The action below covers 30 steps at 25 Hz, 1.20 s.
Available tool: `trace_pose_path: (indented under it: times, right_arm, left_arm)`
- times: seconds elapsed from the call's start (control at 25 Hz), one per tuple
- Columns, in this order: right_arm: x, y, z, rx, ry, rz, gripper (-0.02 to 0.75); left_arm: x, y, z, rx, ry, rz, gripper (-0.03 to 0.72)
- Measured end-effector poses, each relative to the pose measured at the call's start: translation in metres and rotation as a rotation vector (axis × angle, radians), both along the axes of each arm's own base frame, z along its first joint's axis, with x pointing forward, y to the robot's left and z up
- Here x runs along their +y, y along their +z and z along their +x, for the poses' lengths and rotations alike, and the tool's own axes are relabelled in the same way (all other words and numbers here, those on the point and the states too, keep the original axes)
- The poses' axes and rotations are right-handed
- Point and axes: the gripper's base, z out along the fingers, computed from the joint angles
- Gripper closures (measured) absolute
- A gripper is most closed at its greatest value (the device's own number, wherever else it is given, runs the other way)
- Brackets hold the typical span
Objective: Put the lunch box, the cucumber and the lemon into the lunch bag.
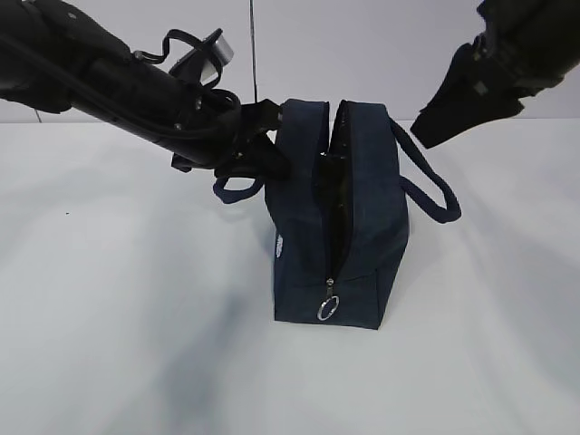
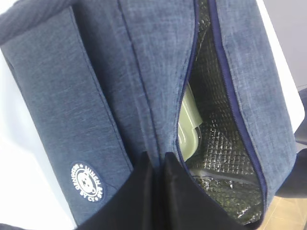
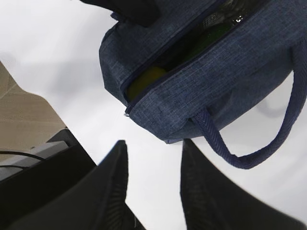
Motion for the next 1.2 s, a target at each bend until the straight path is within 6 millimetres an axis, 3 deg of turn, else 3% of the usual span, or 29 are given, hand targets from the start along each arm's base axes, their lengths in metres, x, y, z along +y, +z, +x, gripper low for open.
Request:
trace_pose_path:
  times: [0.52,0.92,1.2]
  right_arm:
    - [-0.014,0.029,-0.027,-0.019,-0.167,-0.009,0.461]
    - [-0.028,-0.003,-0.082,0.078,-0.189,-0.046,0.461]
    - [-0.032,-0.015,-0.116,-0.016,-0.237,0.075,0.461]
  left_arm:
    - [0.000,-0.001,0.000,-0.006,-0.006,0.011,0.689]
    - [0.001,-0.001,0.000,-0.007,-0.009,0.015,0.689]
    - [0.001,-0.001,0.000,-0.008,-0.009,0.015,0.689]
